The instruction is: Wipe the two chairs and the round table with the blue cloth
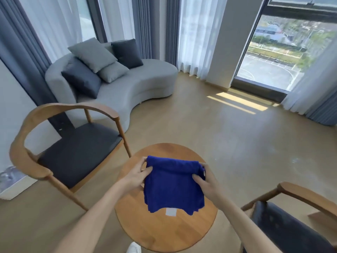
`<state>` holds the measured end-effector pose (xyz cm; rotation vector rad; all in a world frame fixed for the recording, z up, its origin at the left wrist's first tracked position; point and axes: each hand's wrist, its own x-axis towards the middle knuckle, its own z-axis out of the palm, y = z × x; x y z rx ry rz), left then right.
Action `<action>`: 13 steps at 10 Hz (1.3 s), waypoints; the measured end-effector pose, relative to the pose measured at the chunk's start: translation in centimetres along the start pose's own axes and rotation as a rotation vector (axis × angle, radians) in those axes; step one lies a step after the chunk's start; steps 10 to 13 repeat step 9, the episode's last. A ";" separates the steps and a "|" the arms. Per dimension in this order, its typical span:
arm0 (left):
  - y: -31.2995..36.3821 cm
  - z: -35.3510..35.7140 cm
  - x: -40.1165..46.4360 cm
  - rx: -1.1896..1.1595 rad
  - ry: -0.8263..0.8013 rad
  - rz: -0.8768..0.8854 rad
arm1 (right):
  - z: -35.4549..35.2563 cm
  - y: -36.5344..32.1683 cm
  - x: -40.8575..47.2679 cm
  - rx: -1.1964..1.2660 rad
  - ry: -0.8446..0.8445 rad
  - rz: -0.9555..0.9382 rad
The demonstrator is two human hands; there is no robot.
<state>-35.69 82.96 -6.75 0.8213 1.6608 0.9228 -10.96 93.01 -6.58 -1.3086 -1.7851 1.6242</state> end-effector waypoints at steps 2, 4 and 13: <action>-3.1 -6.8 6.7 0.004 -0.122 -0.167 | 7.5 0.9 4.8 0.130 0.048 0.243; -6.6 -7.9 11.5 0.011 -0.214 -0.384 | 10.9 4.2 7.2 0.232 0.089 0.543; -15.9 -4.4 25.4 0.183 -0.173 -0.483 | 11.2 16.0 17.0 0.142 0.223 0.790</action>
